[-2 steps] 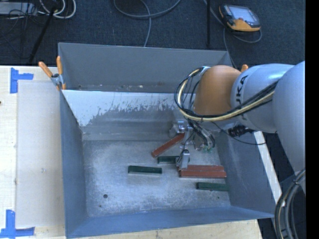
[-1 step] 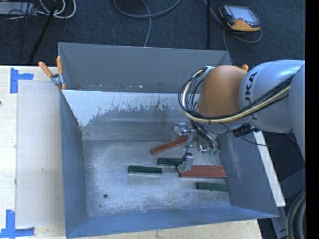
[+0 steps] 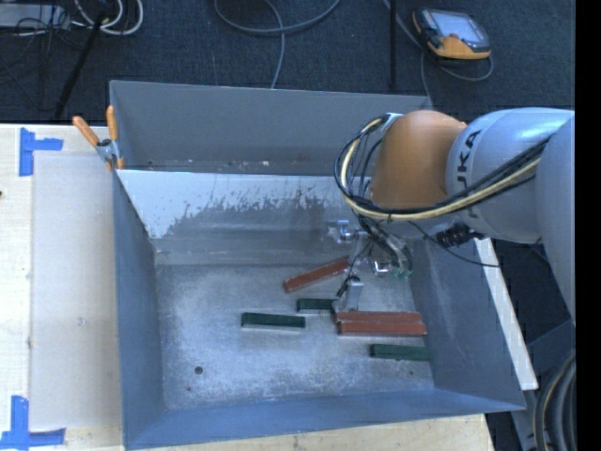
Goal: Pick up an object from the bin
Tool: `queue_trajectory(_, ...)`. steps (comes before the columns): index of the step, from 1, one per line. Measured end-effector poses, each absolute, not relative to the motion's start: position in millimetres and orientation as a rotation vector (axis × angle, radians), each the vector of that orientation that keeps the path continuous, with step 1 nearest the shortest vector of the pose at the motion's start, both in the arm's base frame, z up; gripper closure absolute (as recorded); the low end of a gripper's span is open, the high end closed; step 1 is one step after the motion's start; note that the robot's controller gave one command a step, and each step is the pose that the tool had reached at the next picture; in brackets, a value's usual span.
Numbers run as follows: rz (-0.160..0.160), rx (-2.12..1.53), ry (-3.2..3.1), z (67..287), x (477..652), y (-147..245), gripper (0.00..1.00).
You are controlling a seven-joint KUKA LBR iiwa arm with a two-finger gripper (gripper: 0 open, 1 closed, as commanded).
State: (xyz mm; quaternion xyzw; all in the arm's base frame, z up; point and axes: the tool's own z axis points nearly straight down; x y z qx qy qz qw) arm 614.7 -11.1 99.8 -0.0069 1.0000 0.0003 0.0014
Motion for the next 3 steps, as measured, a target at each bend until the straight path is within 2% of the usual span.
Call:
queue_trajectory(1,-0.001,-0.057,3.145,68.7,617.0,-0.3,0.0)
queue_trajectory(2,-0.001,-0.057,3.143,69.8,617.4,-0.6,0.0)
queue_trajectory(3,0.001,-0.058,3.142,72.4,618.4,-0.1,1.0)
